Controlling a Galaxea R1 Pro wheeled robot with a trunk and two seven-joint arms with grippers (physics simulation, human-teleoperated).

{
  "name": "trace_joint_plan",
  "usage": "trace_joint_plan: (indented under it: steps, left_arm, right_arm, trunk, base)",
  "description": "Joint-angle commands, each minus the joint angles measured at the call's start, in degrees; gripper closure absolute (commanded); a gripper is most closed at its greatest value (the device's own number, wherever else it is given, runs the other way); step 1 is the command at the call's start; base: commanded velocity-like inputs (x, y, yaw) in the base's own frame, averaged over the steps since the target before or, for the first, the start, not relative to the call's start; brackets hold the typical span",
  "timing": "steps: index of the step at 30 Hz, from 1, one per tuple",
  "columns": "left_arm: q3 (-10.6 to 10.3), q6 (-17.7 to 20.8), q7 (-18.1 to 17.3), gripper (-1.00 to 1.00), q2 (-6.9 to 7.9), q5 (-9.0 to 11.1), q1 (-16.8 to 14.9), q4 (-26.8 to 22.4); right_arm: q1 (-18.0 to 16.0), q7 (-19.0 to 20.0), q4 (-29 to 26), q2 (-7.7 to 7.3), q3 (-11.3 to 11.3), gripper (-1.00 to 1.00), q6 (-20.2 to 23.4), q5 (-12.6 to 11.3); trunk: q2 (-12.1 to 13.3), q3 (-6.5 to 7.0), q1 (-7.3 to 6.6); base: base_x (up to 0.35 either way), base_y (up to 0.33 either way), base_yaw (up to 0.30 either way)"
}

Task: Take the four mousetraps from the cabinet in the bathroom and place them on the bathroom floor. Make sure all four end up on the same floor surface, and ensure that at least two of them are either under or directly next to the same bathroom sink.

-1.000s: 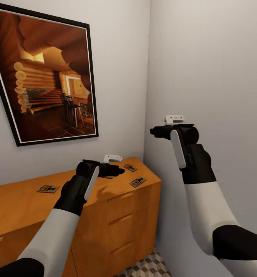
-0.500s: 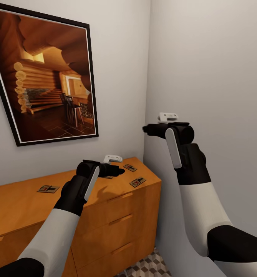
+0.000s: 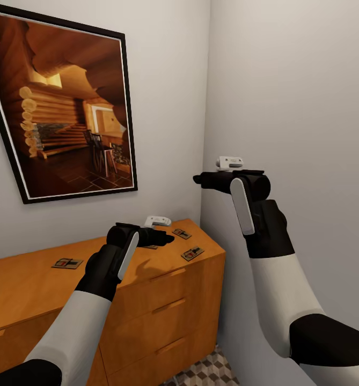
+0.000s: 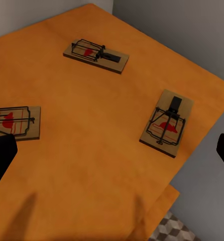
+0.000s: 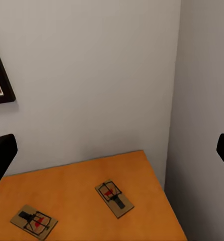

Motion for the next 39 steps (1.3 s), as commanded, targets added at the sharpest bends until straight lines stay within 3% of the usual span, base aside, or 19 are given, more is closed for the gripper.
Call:
trace_joint_plan:
  steps: [1,12,22,32,39]
  left_arm:
    - [0.01,0.25,-0.1,-1.0,-0.02,-0.05,-0.04,0.0]
    - [-0.06,0.2,0.07,-1.0,-0.41,-0.19,-0.04,1.83]
    - [-0.97,0.17,2.6,-1.0,-1.29,0.0,-0.04,3.24]
    - [-7.19,0.16,4.26,-1.0,-1.29,0.51,-0.06,3.53]
    - [-8.62,0.16,5.43,-1.0,-1.29,0.62,-0.11,3.52]
  right_arm:
    - [-0.05,-0.58,0.0,0.0,0.05,-1.0,0.18,-0.67]
    - [-0.04,-0.5,0.4,0.0,0.13,-1.0,0.18,-0.9]
    - [-0.05,-0.48,0.41,0.0,0.14,-1.0,0.18,-0.93]
    - [-0.05,-0.52,0.47,0.0,0.18,-1.0,0.18,-0.93]
    - [-0.04,-0.52,0.47,0.0,0.18,-1.0,0.18,-0.93]
  trunk:
    - [-0.04,-0.07,0.0]
    - [-0.04,-0.07,0.0]
    - [-0.04,-0.07,0.0]
    - [-0.04,-0.07,0.0]
    - [-0.04,-0.07,0.0]
  base:
    - [0.0,0.0,0.0]
    - [0.0,0.0,0.0]
    - [0.0,0.0,0.0]
    - [0.0,0.0,0.0]
    - [0.0,0.0,0.0]
